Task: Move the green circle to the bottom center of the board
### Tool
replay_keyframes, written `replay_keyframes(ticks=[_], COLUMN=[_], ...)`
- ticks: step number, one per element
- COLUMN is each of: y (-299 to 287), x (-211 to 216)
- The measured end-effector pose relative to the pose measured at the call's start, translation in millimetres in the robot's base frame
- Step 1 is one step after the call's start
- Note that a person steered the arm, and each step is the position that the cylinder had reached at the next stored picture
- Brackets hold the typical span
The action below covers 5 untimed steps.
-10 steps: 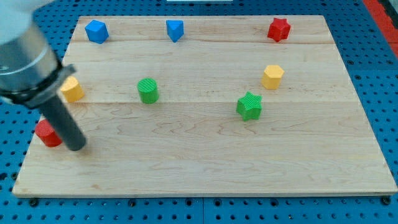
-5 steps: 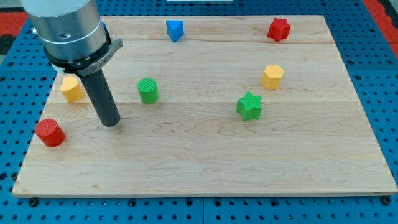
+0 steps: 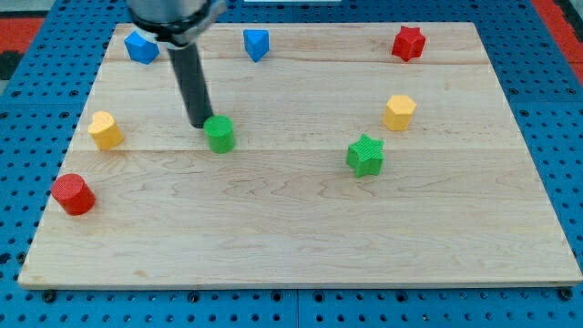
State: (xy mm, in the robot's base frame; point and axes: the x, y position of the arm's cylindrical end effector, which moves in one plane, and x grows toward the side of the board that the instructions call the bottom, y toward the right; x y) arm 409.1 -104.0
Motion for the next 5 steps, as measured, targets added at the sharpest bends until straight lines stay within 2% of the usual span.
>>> replay_keyframes(ticks=[1,2,3,4,5], y=[58.1,68.1,83.6,103.2,90.6], x=[51.2,73.1,50.1,112.2,143.7])
